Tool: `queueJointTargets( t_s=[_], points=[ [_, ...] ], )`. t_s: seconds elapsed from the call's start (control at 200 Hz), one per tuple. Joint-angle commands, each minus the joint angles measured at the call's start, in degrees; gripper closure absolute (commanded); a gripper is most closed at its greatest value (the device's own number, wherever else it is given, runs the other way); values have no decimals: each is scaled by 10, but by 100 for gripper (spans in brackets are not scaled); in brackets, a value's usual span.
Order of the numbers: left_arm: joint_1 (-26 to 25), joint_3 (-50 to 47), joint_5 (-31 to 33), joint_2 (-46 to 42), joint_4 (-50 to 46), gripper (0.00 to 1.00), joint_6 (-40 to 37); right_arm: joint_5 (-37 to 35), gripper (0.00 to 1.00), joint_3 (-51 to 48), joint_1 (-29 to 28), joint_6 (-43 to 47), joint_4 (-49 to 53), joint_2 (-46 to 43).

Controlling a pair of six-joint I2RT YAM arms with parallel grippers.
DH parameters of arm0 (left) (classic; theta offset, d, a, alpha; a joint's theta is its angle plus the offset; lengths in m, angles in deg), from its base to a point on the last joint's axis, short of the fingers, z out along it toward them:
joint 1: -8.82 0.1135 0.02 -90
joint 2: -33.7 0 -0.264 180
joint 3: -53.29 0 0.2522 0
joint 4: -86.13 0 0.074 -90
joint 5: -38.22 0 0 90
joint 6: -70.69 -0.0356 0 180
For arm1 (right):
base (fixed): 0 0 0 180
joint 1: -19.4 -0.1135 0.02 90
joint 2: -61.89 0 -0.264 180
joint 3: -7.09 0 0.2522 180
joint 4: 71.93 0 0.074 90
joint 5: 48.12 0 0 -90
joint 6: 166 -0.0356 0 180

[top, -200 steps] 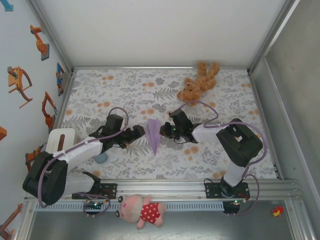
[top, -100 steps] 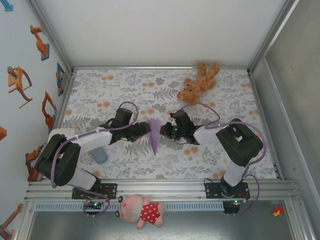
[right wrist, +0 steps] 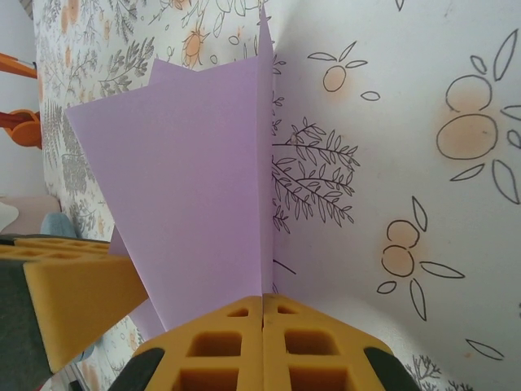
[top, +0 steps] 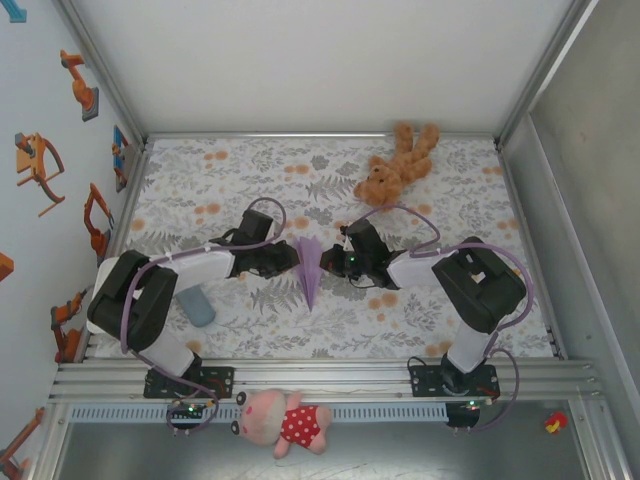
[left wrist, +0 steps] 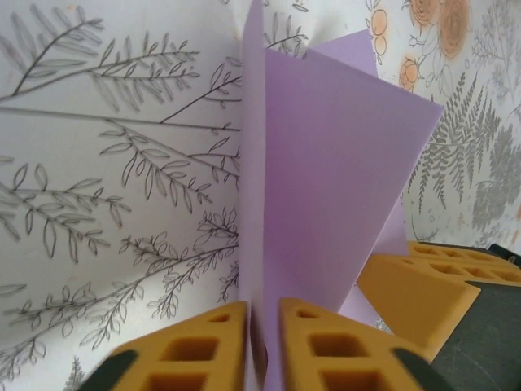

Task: Fold a paper plane with a square sheet of paper (pick it up from the middle)
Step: Move the paper plane to the top-center of the table.

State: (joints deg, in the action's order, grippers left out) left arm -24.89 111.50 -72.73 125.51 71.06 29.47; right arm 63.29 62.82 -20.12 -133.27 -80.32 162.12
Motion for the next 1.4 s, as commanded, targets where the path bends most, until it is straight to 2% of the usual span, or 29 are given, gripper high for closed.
queueJointTargets(
  t_s=[0.0,0.1,0.305,0.937,1.397],
  points=[
    [1,15,5,6,-21,90,-18,-5,100,4,8,0,3,-14],
    [4,8,10,-7,-23,94,-23,-15,100,2,16,15,28,-37],
    [8,-6,22,-29,-29,94,-25,-33,100,0,31,40,70,-58],
    [11,-26,12,12,-9,91,-26,-30,100,-4,39,59,72,1],
    [14,-14,-5,19,-15,88,-57,-48,98,26,40,101,140,-1]
  ],
)
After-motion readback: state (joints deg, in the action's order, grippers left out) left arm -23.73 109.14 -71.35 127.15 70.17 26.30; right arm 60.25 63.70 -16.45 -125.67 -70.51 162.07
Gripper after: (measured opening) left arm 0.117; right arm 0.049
